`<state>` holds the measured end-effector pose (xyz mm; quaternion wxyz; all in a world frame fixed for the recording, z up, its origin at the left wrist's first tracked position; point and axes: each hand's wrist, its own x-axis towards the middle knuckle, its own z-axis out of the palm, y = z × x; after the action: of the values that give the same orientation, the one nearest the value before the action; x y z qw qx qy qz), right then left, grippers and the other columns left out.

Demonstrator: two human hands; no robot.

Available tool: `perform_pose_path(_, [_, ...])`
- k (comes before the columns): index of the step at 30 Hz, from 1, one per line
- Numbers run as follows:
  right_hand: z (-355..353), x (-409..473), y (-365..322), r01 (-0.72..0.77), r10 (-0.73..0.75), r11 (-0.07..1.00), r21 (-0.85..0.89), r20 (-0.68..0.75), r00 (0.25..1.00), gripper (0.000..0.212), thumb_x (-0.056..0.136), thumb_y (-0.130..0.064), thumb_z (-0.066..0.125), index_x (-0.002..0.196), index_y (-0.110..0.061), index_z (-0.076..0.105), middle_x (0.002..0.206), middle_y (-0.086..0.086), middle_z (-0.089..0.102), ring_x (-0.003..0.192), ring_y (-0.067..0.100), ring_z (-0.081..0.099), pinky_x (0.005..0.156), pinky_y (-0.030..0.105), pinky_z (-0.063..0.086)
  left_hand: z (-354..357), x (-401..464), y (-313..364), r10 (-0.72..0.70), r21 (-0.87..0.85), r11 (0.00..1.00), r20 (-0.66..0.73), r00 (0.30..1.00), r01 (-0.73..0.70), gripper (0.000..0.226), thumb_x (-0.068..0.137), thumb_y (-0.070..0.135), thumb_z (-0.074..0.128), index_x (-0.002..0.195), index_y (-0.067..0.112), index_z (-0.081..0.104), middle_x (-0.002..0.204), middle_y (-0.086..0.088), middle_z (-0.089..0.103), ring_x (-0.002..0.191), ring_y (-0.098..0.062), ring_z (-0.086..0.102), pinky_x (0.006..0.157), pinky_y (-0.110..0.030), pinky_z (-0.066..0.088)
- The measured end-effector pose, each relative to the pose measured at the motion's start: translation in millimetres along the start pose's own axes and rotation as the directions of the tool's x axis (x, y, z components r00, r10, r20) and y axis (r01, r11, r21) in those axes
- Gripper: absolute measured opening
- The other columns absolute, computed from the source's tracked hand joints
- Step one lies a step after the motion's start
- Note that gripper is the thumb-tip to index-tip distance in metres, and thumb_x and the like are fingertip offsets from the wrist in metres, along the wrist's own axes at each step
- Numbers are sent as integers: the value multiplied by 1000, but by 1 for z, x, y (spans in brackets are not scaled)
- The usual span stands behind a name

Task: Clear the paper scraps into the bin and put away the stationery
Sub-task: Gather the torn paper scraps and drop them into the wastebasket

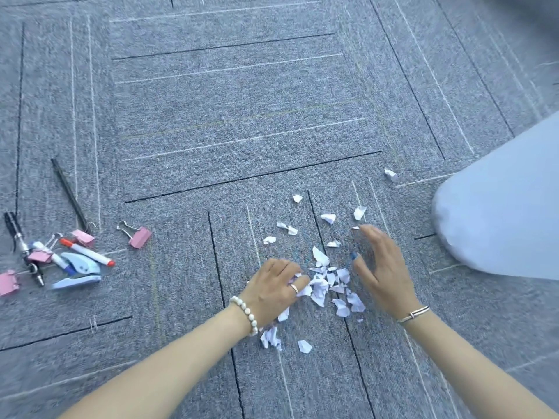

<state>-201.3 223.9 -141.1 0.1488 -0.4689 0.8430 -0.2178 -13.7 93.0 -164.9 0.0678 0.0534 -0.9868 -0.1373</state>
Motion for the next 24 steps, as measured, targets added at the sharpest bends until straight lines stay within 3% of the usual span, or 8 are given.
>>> perform_pose_path(4, [-10,34,20,-58,53,991,-120,-40,998,55,85,-43,33,135,-20,27,141,3,34,131,12,27,109,37,24,-10,27,-15,39,12,999,-19,999,-39,12,71,17,66,77,10,58,62,2,54,52,-9,49,43,-17,46])
perform_pose_path(8, [-20,75,31,-139,128,968,-207,-64,990,64,86,-49,31,140,-16,20,149,10,18,138,23,13,112,40,11,-18,46,-25,-14,1,1000,-47,999,14,27,84,27,46,75,8,63,59,2,56,39,-5,48,30,-10,37])
perform_pose_path(11, [-18,102,32,-196,189,962,-189,-55,980,65,90,-49,34,142,-19,10,152,9,8,140,22,6,112,40,6,-22,49,-30,-84,-32,996,-34,996,82,34,86,29,37,79,9,63,61,2,58,36,-3,46,30,-7,28])
perform_pose_path(15, [-10,112,34,-219,213,949,-226,-51,976,65,88,-52,32,139,-13,22,148,11,21,137,24,13,112,42,11,-29,46,-34,-172,-47,984,-29,985,171,34,87,30,39,78,8,63,58,4,56,35,-2,35,31,-6,21])
perform_pose_path(20, [0,78,9,-146,133,969,-198,-77,988,62,83,-53,26,125,-12,44,124,8,42,117,20,29,101,40,30,-35,42,-43,-291,-127,952,-87,953,279,37,88,30,35,78,6,61,61,1,56,35,-2,29,28,-4,16])
perform_pose_path(24, [23,15,-23,0,3,996,-91,34,999,48,84,-42,35,119,-13,50,119,5,47,115,13,29,100,32,30,-33,39,-47,-355,-176,926,-107,929,333,37,88,29,36,81,3,61,64,-1,58,34,-3,32,28,-5,20])
